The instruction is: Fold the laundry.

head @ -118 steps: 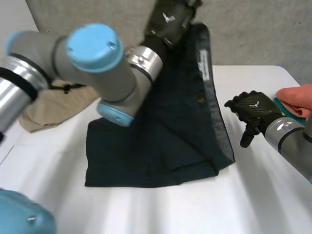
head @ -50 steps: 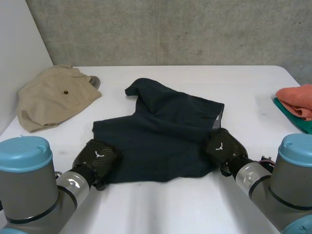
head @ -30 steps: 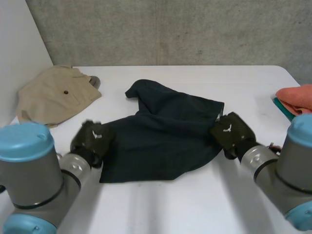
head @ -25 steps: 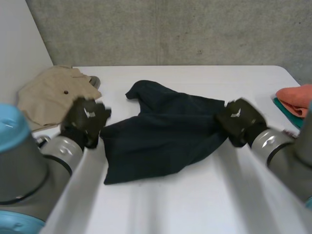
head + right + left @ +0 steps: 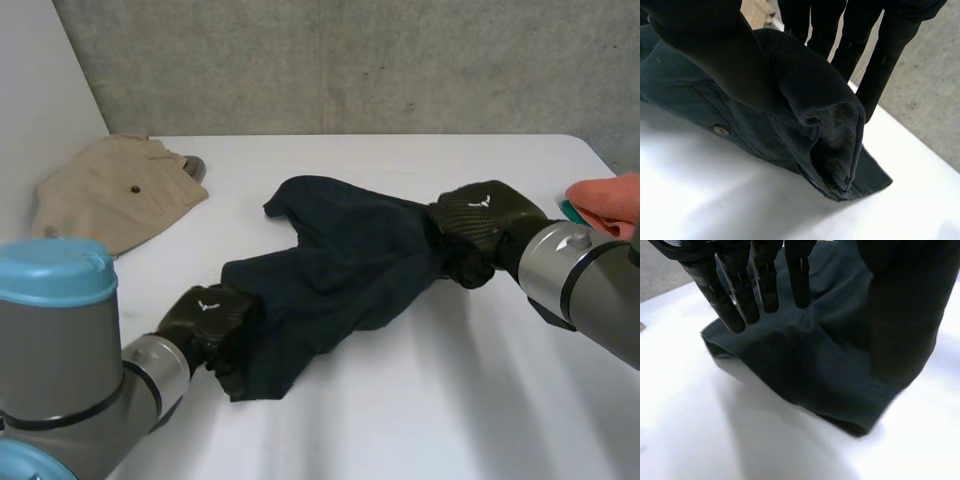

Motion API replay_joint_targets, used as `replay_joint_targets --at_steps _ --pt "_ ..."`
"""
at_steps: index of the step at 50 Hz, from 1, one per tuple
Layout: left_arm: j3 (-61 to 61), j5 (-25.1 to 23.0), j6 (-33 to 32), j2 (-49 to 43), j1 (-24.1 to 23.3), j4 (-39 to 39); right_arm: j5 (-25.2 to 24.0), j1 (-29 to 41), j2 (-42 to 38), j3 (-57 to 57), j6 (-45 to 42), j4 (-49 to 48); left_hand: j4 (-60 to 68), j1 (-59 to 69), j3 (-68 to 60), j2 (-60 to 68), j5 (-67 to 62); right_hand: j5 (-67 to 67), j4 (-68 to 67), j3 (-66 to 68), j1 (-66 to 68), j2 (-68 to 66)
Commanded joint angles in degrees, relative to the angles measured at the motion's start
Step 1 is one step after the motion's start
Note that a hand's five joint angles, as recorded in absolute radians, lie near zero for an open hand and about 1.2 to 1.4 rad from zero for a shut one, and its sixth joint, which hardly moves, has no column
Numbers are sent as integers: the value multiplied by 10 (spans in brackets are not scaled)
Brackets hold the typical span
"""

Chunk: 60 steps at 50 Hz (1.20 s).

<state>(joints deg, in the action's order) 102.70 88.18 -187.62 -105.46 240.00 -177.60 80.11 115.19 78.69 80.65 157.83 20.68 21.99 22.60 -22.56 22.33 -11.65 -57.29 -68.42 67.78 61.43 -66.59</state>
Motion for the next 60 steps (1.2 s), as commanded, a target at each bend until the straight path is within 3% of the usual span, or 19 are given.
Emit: replay_joint_targets --at_steps 1,11,21,27,29,30,33,37,45,48,52,60 --pt "4 10 36 1 -36 0 22 34 28 -19 40 11 -12 -18 17 -15 8 -127 -116 122 186 -134" --pt "-38 59 99 -51 -52 1 62 86 32 -54 74 24 -20 -26 26 -24 17 -127 -116 122 186 -134" --pt "-101 89 150 -103 -70 17 69 114 39 -80 111 49 25 19 -19 22 -29 -127 -116 122 186 -134" --pt "-133 122 219 -123 -74 22 74 130 44 -78 121 48 206 200 -201 203 -210 -127 -116 122 186 -134" --pt "-138 128 231 -126 -75 23 77 130 42 -75 121 48 357 351 -352 354 -361 -127 -116 122 186 -134" --pt "-143 137 235 -129 -73 23 81 128 42 -71 121 48 560 554 -554 556 -563 -127 -116 122 186 -134" --pt "-141 153 234 -126 -64 28 87 118 44 -61 116 47 580 574 -574 577 -583 -127 -116 122 186 -134" --pt "-130 160 197 -91 -29 37 86 76 44 -38 87 45 580 574 -574 577 -583 -127 -116 122 186 -134" --pt "-36 47 -124 107 25 24 44 -16 20 22 -114 55 580 574 -574 577 -583 -127 -116 122 186 -134" --pt "-29 25 -188 140 35 19 34 -28 6 32 -162 64 580 574 -574 577 -583 -127 -116 122 186 -134" --pt "-49 18 -257 89 41 36 28 -29 -27 28 -189 80 580 574 -574 577 -583 -127 -116 122 186 -134" --pt "-192 25 -267 -77 13 58 40 -4 -136 -50 -177 63 580 574 -574 577 -583 -127 -116 122 186 -134"
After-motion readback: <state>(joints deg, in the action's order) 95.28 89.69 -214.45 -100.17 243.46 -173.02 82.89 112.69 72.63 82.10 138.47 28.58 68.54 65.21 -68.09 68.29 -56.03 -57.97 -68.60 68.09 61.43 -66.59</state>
